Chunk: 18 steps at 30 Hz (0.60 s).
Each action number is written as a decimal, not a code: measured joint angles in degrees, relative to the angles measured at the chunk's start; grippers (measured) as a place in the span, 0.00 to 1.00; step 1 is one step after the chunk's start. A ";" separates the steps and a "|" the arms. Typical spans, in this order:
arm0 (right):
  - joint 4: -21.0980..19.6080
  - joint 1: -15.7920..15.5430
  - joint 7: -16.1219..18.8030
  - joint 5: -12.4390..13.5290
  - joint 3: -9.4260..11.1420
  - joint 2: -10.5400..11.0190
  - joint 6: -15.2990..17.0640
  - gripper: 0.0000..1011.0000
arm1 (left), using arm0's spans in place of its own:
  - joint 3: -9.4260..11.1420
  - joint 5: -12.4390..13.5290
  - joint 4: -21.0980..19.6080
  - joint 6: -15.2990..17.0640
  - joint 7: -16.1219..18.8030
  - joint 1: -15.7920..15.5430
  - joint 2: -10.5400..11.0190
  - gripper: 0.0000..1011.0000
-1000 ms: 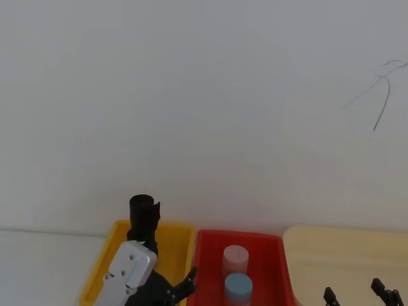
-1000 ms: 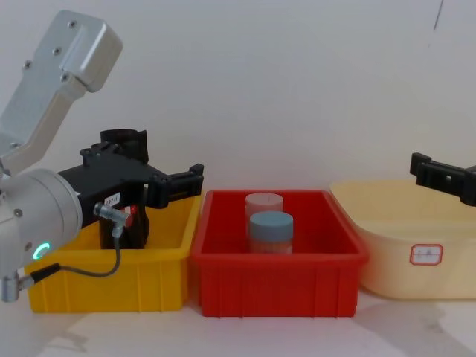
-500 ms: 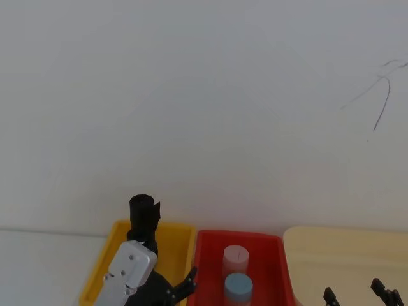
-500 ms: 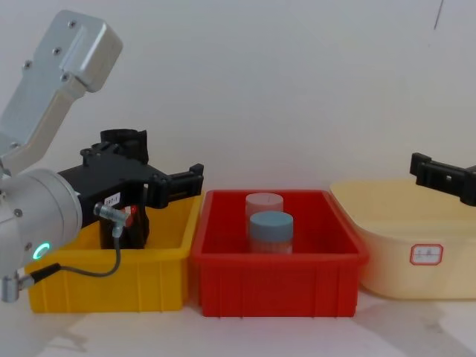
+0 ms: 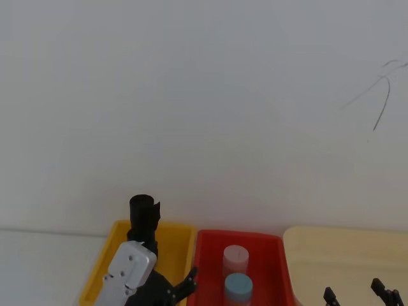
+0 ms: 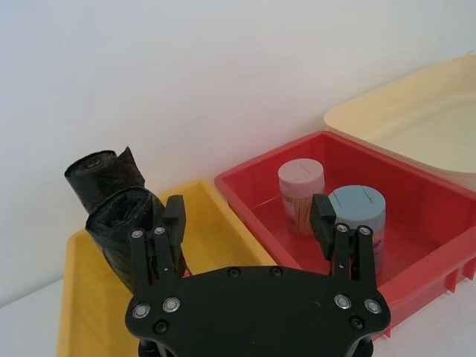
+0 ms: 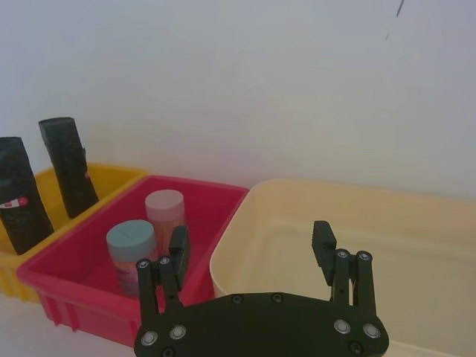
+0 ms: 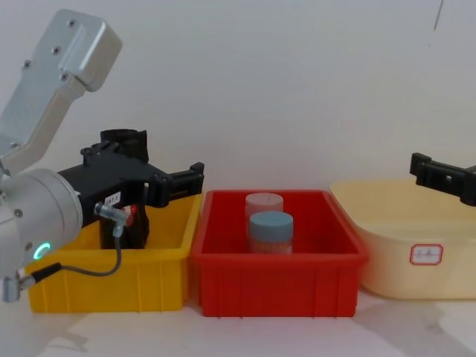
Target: Pick up the garbage bag with the one hand and transfer it to the other hand.
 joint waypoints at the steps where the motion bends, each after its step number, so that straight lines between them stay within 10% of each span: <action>1: 0.00 0.00 0.00 0.00 0.00 0.00 0.00 0.99 | -0.02 0.00 0.04 -0.23 -0.01 0.04 -0.04 0.99; 18: 0.00 0.00 0.00 0.00 0.00 0.00 0.00 0.99 | -1.24 0.53 -1.00 -2.71 1.22 3.04 -0.73 0.99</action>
